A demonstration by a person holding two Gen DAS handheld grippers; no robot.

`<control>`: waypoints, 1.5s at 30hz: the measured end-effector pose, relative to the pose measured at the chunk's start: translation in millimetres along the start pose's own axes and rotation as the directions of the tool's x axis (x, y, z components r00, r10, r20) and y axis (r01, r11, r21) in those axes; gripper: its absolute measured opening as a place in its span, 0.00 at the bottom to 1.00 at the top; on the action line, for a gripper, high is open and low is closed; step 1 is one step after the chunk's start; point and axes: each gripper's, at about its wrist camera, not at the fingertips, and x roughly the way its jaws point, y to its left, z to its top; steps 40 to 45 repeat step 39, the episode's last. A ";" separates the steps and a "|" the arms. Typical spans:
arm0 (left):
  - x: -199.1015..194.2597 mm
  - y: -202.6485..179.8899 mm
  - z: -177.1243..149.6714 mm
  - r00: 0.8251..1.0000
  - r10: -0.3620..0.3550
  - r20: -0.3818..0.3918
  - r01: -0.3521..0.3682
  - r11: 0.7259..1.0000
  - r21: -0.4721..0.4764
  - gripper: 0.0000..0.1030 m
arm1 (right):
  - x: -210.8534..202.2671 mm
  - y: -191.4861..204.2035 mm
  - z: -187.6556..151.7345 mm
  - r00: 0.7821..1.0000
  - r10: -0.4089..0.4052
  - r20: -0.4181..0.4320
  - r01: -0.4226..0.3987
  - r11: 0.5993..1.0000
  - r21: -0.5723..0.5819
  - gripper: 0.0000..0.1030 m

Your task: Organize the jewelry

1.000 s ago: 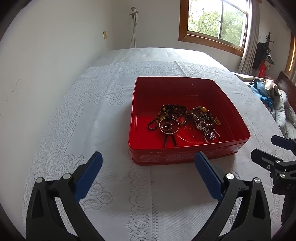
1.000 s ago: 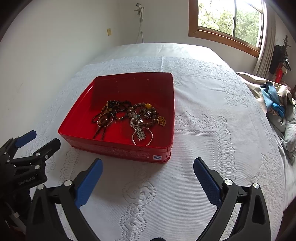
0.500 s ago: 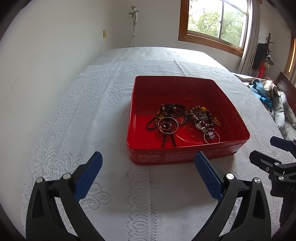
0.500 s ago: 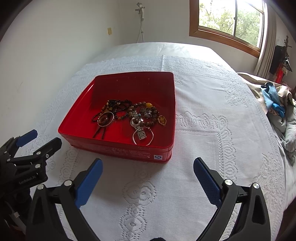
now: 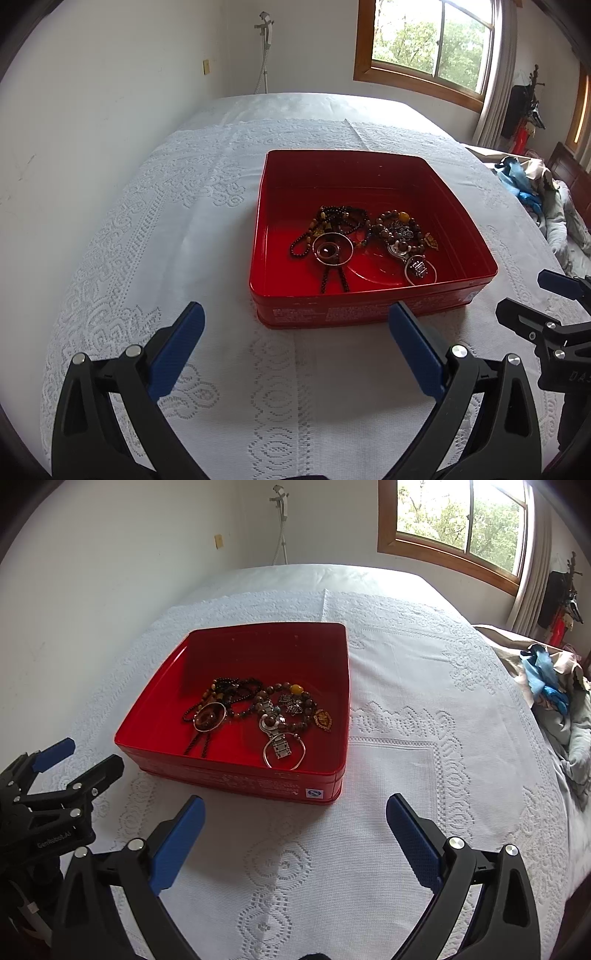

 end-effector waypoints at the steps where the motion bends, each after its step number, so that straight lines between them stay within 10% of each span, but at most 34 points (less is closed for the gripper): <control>1: 0.2 0.2 -0.5 1.000 -0.001 -0.001 0.001 1.000 -0.001 0.96 | 0.3 -0.1 0.0 1.000 0.000 -0.001 0.000 1.000 0.000 0.96; 45: 2.2 0.5 -0.4 1.000 0.002 -0.014 -0.002 1.000 -0.002 0.96 | 2.4 -0.4 0.3 1.000 0.003 -0.007 -0.003 1.000 -0.009 0.96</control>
